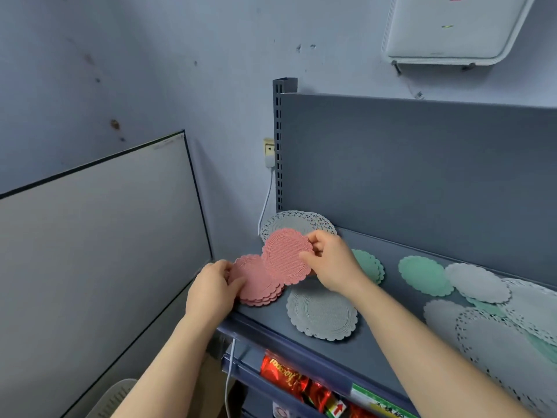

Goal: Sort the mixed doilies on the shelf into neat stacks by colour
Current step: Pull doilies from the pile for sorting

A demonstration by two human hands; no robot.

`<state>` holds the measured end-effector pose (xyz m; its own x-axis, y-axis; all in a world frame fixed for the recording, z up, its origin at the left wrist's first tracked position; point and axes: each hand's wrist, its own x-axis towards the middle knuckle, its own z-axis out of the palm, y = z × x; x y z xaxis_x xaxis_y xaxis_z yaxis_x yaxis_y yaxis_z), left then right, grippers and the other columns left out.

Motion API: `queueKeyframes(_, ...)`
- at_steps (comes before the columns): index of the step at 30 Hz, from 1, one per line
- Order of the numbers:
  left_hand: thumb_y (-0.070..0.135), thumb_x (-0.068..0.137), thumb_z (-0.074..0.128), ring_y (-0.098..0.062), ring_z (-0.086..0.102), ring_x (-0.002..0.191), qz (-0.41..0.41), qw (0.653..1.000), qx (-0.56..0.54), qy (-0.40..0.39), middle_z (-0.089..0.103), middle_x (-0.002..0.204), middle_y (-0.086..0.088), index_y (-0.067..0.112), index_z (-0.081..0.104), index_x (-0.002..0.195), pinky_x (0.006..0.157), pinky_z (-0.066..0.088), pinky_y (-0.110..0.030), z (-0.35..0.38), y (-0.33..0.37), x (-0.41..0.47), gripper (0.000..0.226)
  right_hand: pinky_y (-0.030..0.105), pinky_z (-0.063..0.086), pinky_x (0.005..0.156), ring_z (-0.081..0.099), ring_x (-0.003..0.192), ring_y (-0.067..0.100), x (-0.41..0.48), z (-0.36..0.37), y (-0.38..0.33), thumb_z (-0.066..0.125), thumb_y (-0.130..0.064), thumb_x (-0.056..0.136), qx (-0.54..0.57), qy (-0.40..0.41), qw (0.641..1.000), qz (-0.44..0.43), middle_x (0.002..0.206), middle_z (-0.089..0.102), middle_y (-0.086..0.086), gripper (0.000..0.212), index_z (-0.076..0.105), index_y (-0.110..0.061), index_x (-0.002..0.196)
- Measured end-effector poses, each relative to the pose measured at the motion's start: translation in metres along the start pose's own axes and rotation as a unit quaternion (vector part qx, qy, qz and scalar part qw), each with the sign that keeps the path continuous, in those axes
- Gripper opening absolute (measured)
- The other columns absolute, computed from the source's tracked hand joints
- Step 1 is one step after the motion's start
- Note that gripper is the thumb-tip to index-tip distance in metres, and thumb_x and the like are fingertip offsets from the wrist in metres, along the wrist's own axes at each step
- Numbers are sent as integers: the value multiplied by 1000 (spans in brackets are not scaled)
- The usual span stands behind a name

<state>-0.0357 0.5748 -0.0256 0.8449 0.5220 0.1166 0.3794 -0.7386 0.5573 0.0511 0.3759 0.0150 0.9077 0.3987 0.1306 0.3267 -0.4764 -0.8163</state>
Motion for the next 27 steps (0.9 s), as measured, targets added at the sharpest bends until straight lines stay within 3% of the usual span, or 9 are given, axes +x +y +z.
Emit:
queueKeyframes(3,37,88,60,-24,58,93,25,999,12,-27,61,102,-3,18,63,110,76,44,-31,0,-1,5,29,31,52,74,62,73,13,7,16,-5,63,-9,86,-3,-23,999,23,87,71,0,12,61,-17,94)
queueKeyframes(5,32,94,47,-27,56,88,30,999,6,-36,58,95,-5,14,63,92,72,42,-32,-1,-1,6,24,38,55,81,67,79,21,11,27,-6,64,-9,84,-15,-44,998,38,88,72,4,15,62,-14,98)
queueKeyframes(7,27,97,37,-28,52,79,27,999,-15,-40,54,83,-6,12,52,71,67,39,-33,-1,-3,7,33,41,54,83,68,87,27,15,36,-6,64,-9,83,-38,-60,996,48,93,72,10,21,64,-10,105)
queueKeyframes(9,27,96,37,-26,50,78,33,998,-29,-45,51,79,-4,17,49,65,65,35,-31,-2,-4,7,35,41,53,83,66,92,30,19,42,-6,65,-11,82,-89,-69,993,46,97,70,14,26,65,-7,107)
queueKeyframes(12,36,93,48,-18,53,81,47,997,-24,-49,52,94,2,19,64,94,70,37,-26,-4,-5,5,23,35,49,83,62,97,30,22,52,-5,66,-19,83,-190,-92,977,16,101,67,13,26,65,-6,105)
queueKeyframes(15,39,90,55,-13,48,81,52,998,-4,-43,49,101,4,18,60,111,74,37,-24,-3,-5,3,30,36,46,92,55,106,28,22,60,-7,63,-29,87,-255,-96,962,-3,113,55,10,37,58,-10,118)
queueKeyframes(22,36,92,52,-29,53,101,82,995,61,12,55,115,-7,12,62,111,82,44,-34,-2,-2,2,32,37,41,95,48,114,25,6,43,-7,56,-35,91,-330,-21,942,-55,119,56,4,35,58,-13,119)
queueKeyframes(27,25,87,61,-37,56,89,192,978,61,61,65,106,-11,10,69,103,78,45,-40,6,41,-7,23,36,44,89,52,110,24,-24,-5,5,51,-32,94,-319,36,946,-33,120,60,1,30,59,-15,118)
